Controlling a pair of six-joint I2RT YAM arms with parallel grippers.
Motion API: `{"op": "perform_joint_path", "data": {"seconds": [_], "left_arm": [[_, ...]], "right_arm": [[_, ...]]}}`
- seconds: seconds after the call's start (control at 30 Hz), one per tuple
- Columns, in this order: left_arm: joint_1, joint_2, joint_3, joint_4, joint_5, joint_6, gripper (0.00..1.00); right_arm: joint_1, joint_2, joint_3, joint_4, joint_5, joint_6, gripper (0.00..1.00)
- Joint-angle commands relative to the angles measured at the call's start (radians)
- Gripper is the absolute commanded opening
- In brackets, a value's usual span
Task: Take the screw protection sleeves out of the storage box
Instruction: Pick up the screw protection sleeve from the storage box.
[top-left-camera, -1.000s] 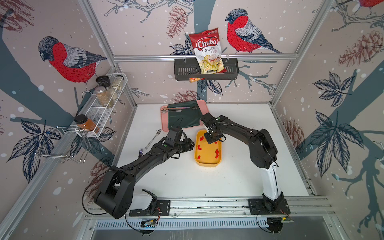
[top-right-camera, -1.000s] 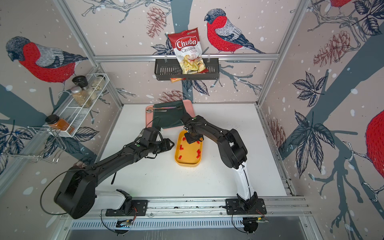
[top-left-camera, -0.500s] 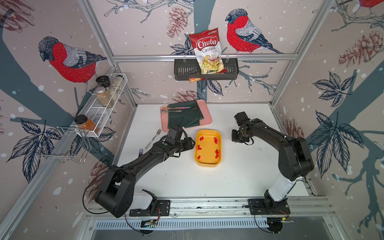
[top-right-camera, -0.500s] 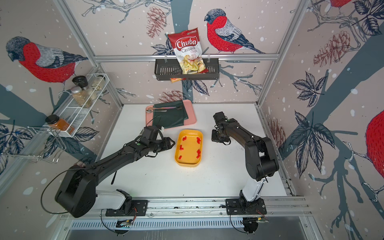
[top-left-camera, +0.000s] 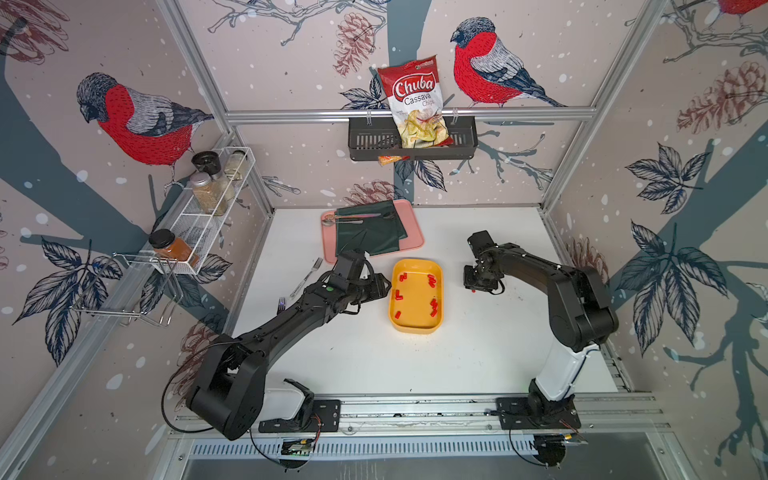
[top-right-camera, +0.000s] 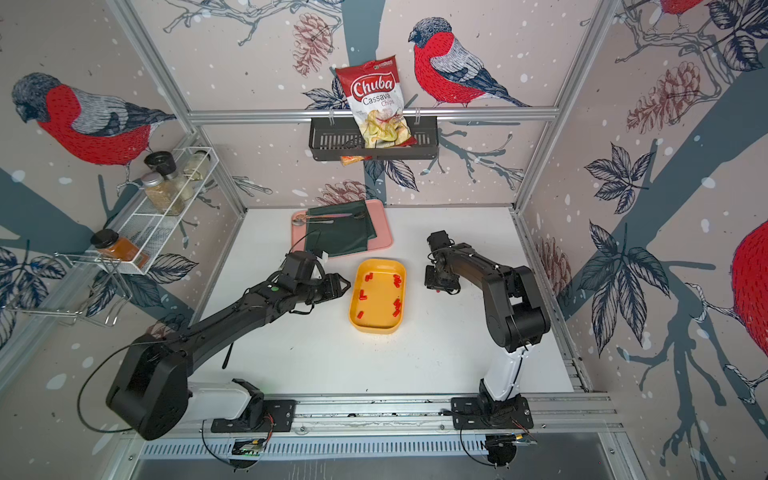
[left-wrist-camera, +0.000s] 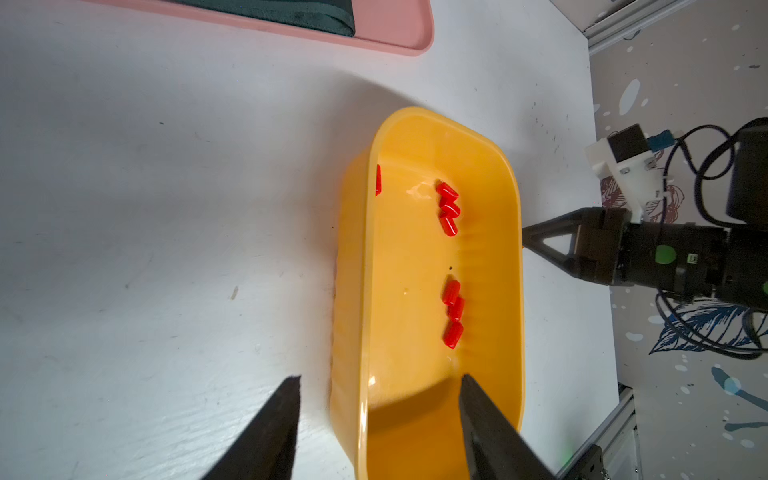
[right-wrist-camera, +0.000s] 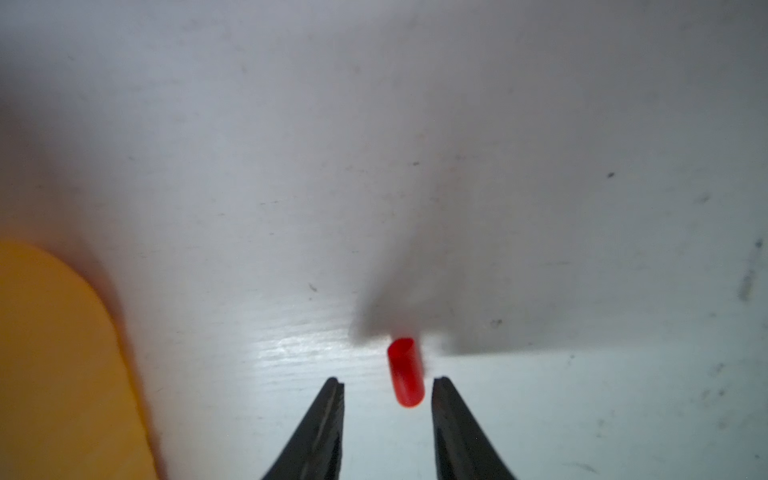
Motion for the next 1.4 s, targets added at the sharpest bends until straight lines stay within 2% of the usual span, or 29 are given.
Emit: {"op": "perform_joint_path", "data": {"seconds": [0.0, 0.1, 0.27, 0.47, 0.8, 1.37], "left_arm": [[-0.002, -0.013, -0.005, 0.0, -0.003, 0.005, 0.62], [-0.002, -0.016, -0.019, 0.009, 0.002, -0.002, 0.62], [-0.002, -0.023, -0.042, 0.028, 0.005, -0.008, 0.62], [-0.002, -0.024, -0.055, 0.039, 0.012, -0.006, 0.62], [-0.002, -0.03, -0.067, 0.053, 0.012, -0.011, 0.62], [-0.001, -0.016, -0.068, 0.06, 0.019, -0.011, 0.62]], "right_arm": [[0.03, -0.053, 0.062, -0.052, 0.027, 0.017, 0.45], [0.104, -0.058, 0.141, -0.12, 0.028, 0.006, 0.46], [0.3, 0.023, 0.308, -0.255, 0.072, -0.062, 0.47], [0.39, 0.18, 0.422, -0.364, 0.179, -0.14, 0.43], [0.406, 0.307, 0.521, -0.38, 0.258, -0.161, 0.41], [0.394, 0.384, 0.507, -0.333, 0.22, -0.158, 0.25]]}}
